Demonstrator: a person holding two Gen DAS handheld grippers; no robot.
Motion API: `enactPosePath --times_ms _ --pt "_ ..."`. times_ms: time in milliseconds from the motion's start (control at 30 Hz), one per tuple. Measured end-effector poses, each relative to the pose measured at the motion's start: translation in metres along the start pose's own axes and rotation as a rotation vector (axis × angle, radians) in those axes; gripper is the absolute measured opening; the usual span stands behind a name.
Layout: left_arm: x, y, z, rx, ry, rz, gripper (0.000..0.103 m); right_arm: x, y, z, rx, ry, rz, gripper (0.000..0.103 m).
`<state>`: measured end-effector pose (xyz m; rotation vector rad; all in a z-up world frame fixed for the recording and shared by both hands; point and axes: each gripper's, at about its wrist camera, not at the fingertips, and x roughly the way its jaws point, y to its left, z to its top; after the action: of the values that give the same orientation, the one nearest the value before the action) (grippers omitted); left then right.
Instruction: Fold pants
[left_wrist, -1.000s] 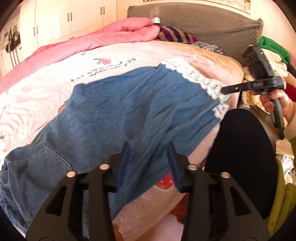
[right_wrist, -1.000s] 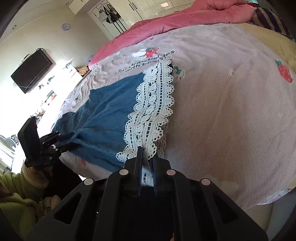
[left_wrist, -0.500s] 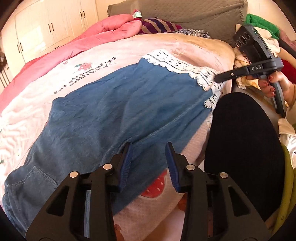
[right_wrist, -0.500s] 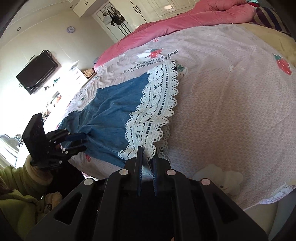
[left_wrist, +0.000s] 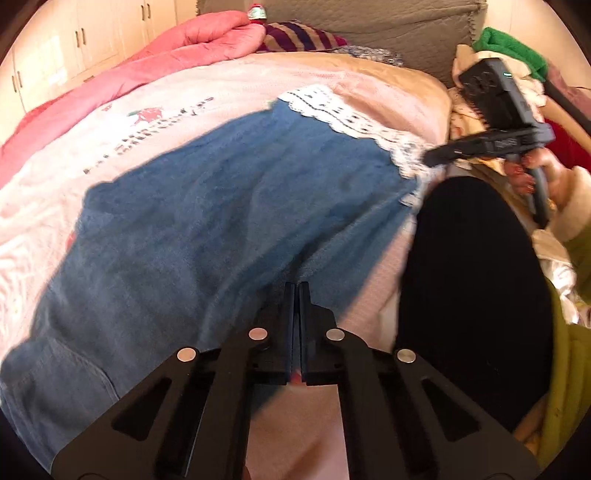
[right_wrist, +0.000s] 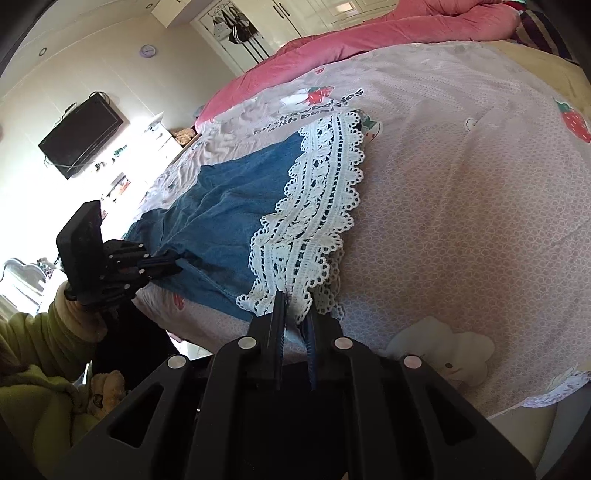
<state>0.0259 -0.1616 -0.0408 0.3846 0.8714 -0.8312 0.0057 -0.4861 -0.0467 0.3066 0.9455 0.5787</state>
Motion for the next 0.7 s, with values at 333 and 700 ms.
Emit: enactPosePath --times_ms 333,700 --pt "0.009 -0.019 -0.033 -0.015 0.047 -0.053 0.000 0.003 -0.004 0.001 0.059 0.050 -0.085 0.035" --pt "-0.096 0.046 -0.058 -0.271 -0.163 0.236 0.067 0.009 0.085 0.077 -0.130 -0.077 -0.017 0.070"
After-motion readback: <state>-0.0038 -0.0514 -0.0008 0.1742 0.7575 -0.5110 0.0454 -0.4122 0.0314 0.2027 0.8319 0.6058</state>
